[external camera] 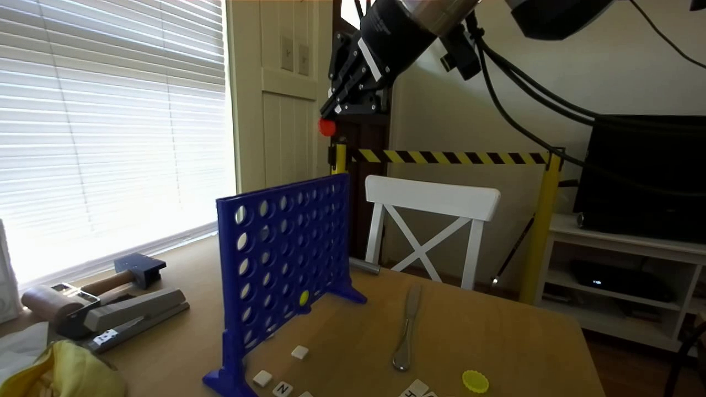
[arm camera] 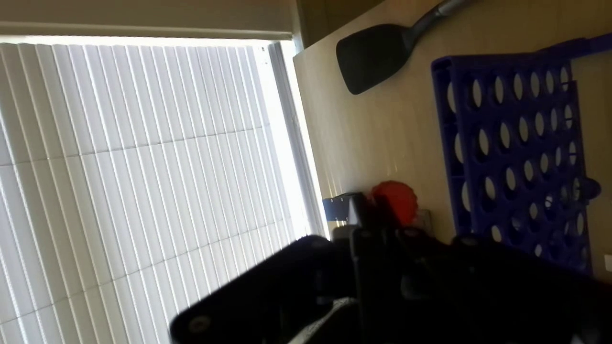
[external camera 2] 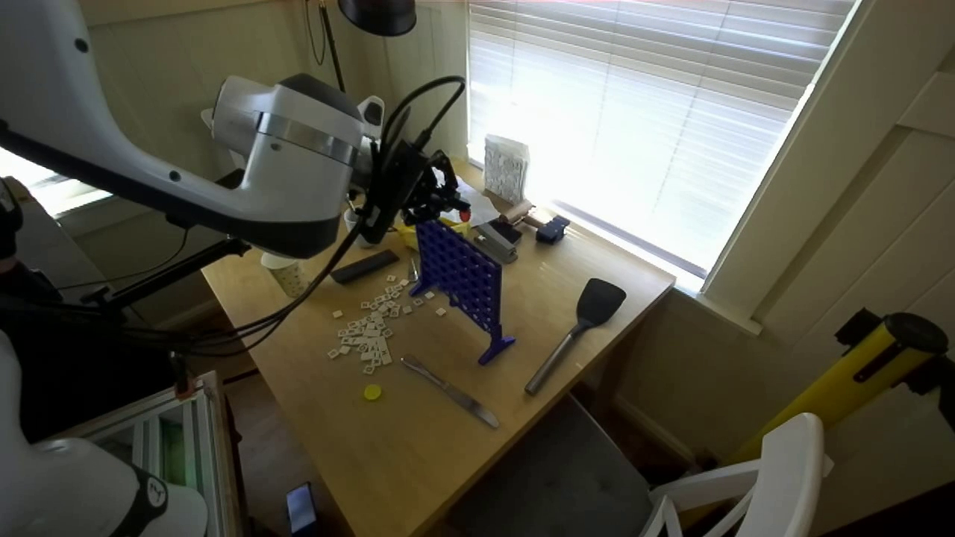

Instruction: Put the blue ring in the blue rack

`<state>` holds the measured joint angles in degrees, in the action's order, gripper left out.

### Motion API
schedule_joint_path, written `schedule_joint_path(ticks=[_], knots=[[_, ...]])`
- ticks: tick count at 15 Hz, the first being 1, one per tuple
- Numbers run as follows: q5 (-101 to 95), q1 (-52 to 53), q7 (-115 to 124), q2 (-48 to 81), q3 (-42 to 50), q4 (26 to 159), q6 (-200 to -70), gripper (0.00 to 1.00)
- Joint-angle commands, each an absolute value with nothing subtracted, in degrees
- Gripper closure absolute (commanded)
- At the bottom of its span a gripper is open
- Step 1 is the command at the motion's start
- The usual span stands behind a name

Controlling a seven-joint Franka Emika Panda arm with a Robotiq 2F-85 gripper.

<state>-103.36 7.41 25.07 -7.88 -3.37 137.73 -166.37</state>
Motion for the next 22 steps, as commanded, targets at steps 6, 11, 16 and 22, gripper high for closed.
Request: schedule_joint_path(ticks=[6,11,16,22], knots=[[-129.87,9.11,50.66,-6.07,-2.87,136.06,-165.53,0.99],[-143.99,10.65,65.53,-4.69,-3.08,136.86,-161.23,0.99],[-144.18,11.92,65.21,-2.05,-4.07,137.04,-156.30,0.99],[-144.05,13.44,65.65,-1.64,-4.86,137.12,-155.19,0.99]])
